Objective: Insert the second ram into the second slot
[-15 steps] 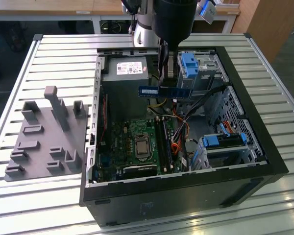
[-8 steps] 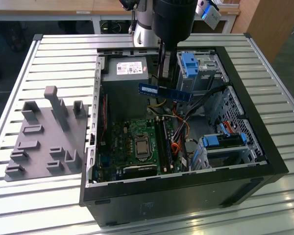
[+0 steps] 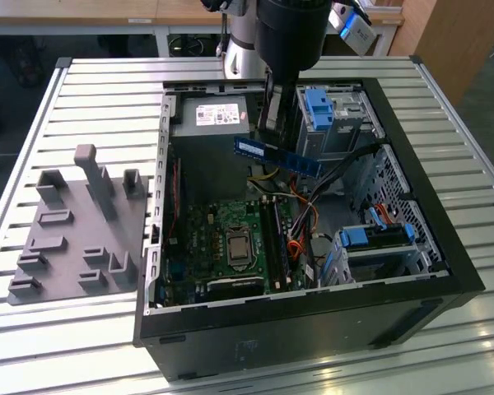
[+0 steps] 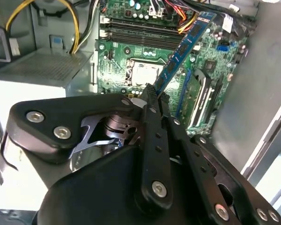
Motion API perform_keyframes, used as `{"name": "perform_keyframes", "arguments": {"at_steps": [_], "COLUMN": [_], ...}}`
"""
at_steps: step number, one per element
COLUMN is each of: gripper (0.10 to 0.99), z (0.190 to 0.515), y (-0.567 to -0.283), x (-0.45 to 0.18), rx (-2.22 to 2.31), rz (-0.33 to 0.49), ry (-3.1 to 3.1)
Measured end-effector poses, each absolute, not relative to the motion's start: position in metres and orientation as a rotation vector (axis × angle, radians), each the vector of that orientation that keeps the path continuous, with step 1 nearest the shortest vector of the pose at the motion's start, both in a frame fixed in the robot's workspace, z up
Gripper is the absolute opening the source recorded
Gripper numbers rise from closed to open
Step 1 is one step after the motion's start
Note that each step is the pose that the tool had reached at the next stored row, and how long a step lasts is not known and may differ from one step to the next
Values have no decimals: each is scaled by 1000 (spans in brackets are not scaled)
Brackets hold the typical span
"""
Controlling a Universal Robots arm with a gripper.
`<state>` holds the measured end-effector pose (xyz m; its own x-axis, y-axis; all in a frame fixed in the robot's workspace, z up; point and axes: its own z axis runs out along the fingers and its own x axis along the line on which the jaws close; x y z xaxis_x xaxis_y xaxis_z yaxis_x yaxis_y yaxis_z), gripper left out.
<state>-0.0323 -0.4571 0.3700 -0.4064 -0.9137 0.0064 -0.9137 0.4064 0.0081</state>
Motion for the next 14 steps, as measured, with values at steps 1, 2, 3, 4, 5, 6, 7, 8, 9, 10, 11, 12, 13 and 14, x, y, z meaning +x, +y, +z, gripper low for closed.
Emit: {"name": "perform_keyframes", "arguments": {"at_steps": [1,2,3,4,5,6,7,8,9,10,11,12,13,14], "gripper": [137,137,137,137,137,137,137,137,137,137,137,137,137,137], "z": [370,370,370,370,370,370,370,369,369,369,369,369,369,369], "y": [-457,-457,-457,-457,-457,-457,-457,-457,-457,-457,-457,-457,-457,-457], "x": [-32,-32,-32,-32,-32,-32,-32,-32,-32,-32,-32,-32,-32,-32], "rx": [1684,1662,1641,1619,1598,1577,1553,1533,1509,1487,1465,1444,1424,1403], "rz": [-5,-5,-5,-6,-6,-6,-6,-6,-6,-6,-6,-6,-7,-7], "ry": [-2641,-2654,-2668,-2681,-2693,-2706,-2719,-2731,-2744,-2756,-2768,-2779,-2790,-2800]}}
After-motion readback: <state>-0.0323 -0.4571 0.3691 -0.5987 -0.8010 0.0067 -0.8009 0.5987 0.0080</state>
